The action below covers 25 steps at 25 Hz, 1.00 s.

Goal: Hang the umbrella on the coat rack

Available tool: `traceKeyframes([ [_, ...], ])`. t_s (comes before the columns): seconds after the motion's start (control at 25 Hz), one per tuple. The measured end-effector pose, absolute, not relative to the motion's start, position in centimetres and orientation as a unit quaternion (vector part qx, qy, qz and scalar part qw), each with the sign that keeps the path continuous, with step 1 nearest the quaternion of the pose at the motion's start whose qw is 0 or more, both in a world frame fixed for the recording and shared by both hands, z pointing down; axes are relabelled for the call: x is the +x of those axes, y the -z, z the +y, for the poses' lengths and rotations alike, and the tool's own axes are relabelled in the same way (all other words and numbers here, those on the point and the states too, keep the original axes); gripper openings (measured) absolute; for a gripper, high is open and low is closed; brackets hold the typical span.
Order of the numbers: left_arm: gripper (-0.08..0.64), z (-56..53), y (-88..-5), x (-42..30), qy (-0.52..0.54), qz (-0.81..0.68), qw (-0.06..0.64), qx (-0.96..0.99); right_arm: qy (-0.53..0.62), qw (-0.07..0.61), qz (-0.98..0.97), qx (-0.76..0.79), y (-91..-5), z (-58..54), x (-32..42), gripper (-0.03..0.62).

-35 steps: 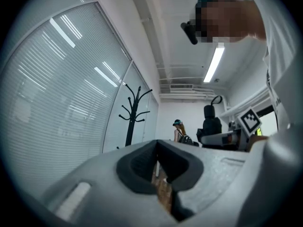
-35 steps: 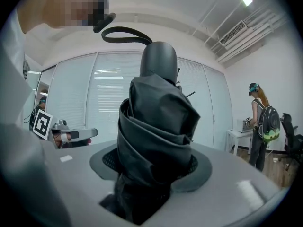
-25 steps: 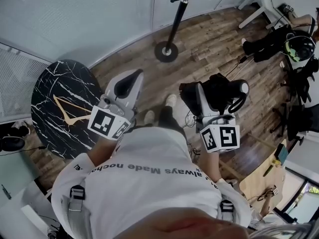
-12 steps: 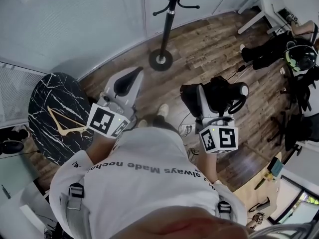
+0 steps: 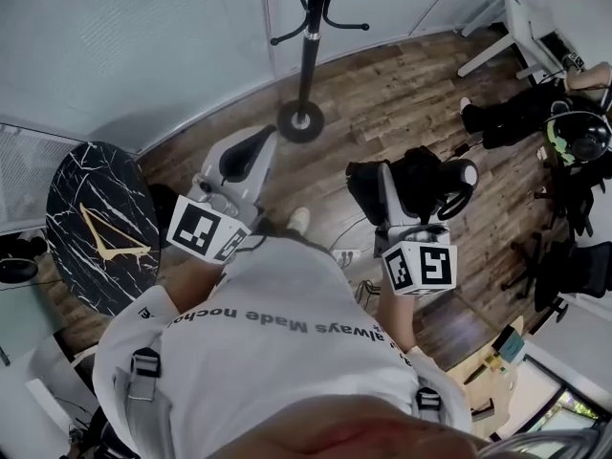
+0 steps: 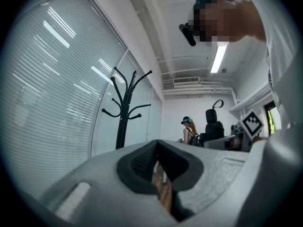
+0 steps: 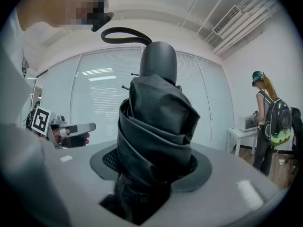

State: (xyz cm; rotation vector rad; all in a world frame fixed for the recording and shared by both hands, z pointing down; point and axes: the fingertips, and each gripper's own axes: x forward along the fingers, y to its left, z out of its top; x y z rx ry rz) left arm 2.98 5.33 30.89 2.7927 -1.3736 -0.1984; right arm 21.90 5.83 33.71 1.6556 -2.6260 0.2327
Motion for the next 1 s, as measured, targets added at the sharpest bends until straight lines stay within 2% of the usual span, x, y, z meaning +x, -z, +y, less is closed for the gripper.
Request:
traceKeyframes([
  [0.44,0.003,-1.5,-31.8,1.7,0.054,-0.455,0.013,0.889,-0.088,0.024,-0.846,0.525,-34.8,-1.5,20.9,0.256],
  [1.0,0.003,-15.8,-30.3,-6.2,0.078,-0.432,-0.002,0.898,-0.047,0.037,-0.827,0.559,-32.3,-16.0,14.0,0.256],
])
